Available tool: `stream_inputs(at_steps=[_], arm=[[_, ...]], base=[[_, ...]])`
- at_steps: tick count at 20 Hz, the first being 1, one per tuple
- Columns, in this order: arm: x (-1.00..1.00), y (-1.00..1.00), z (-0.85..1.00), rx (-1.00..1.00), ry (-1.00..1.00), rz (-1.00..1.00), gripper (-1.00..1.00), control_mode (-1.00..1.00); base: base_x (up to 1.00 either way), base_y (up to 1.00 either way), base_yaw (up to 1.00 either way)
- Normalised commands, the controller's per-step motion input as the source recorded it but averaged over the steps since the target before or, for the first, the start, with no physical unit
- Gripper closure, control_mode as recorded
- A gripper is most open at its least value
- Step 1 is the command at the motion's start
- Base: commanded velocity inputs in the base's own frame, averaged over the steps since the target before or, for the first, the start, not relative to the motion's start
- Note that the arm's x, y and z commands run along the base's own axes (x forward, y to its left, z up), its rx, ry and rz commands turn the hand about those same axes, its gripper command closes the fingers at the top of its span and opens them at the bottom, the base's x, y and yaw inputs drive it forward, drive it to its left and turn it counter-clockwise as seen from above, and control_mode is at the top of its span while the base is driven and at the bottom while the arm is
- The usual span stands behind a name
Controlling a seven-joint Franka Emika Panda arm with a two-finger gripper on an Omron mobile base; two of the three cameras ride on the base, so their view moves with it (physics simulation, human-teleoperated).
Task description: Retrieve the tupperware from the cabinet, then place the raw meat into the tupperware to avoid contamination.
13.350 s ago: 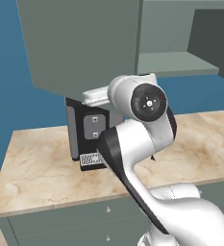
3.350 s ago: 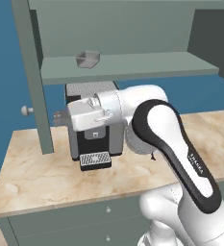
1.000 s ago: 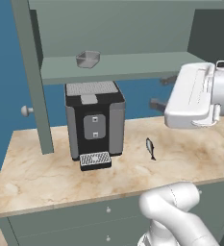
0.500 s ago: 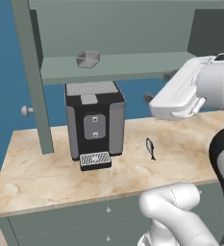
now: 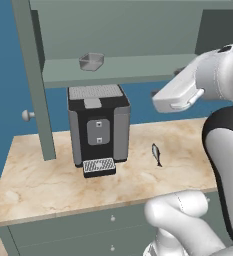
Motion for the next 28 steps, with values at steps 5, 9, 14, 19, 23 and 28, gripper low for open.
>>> stream_inputs(at_steps=[5, 9, 14, 19, 23, 28], arm=[[0.31, -0.12, -0.07, -0.05, 0.06, -0.01, -1.00, -1.00], [0.26, 0.00, -0.05, 0.00, 0.00, 0.00, -1.00, -1.00], [0.17, 0.08, -0.22, 0.00, -0.05, 0.00, -1.00, -1.00], [0.20, 0.13, -0.23, 0.00, -0.08, -0.01, -1.00, -1.00], [0.20, 0.09, -0.08, 0.00, -0.04, -0.02, -1.00, -1.00], [0.20, 0.04, 0.00, 0.00, -0.01, -0.04, -1.00, -1.00]], base=[[0.00, 0.00, 0.00], [0.00, 0.00, 0.00], [0.00, 0.00, 0.00], [0.00, 0.00, 0.00], [0.00, 0.00, 0.00], [0.00, 0.00, 0.00]])
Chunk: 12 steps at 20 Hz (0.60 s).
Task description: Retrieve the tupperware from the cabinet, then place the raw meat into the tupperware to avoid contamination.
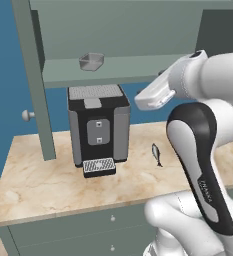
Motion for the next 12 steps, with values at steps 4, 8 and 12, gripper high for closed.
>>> stream_inputs(at_steps=[4, 8, 12], arm=[[0.11, 0.00, 0.06, 0.00, 0.00, -0.07, -1.00, -1.00], [0.08, 0.00, 0.12, 0.00, 0.01, -0.08, -1.00, -1.00], [0.09, 0.00, 0.06, 0.00, 0.00, -0.08, -1.00, -1.00]], base=[[0.00, 0.00, 0.00], [0.00, 0.00, 0.00], [0.00, 0.00, 0.00]])
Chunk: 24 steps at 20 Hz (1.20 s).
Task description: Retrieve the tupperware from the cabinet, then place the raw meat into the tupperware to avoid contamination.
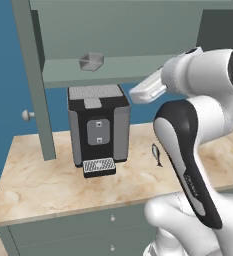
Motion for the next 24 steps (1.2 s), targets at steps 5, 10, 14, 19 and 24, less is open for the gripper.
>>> stream_inputs(at_steps=[5, 10, 14, 19, 24], arm=[[0.13, 0.01, 0.00, 0.00, 0.00, -0.07, -1.00, -1.00], [0.17, 0.00, 0.00, 0.00, 0.00, -0.05, -1.00, -1.00], [0.19, 0.00, 0.00, 0.00, 0.00, -0.03, -1.00, -1.00], [0.11, 0.00, 0.00, 0.00, 0.00, -0.02, -1.00, -1.00], [0.11, 0.00, 0.00, 0.00, 0.00, -0.01, -1.00, -1.00]], base=[[0.00, 0.00, 0.00], [0.00, 0.00, 0.00], [0.00, 0.00, 0.00], [0.00, 0.00, 0.00], [0.00, 0.00, 0.00]])
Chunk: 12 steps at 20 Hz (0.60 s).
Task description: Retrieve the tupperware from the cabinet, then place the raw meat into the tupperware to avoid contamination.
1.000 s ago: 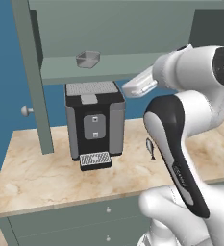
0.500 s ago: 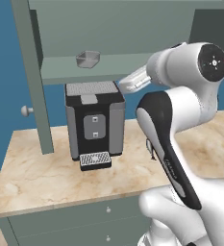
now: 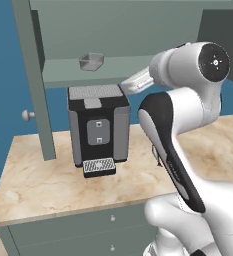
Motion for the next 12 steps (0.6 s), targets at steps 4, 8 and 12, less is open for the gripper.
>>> stream_inputs(at_steps=[4, 8, 12], arm=[[0.07, 0.01, 0.00, 0.01, 0.01, -0.01, -1.00, -1.00], [0.14, 0.02, 0.00, 0.01, 0.03, 0.00, -1.00, -1.00], [0.17, 0.00, 0.00, 0.01, 0.04, 0.00, -1.00, -1.00]], base=[[0.00, 0.00, 0.00], [0.00, 0.00, 0.00], [0.00, 0.00, 0.00]])
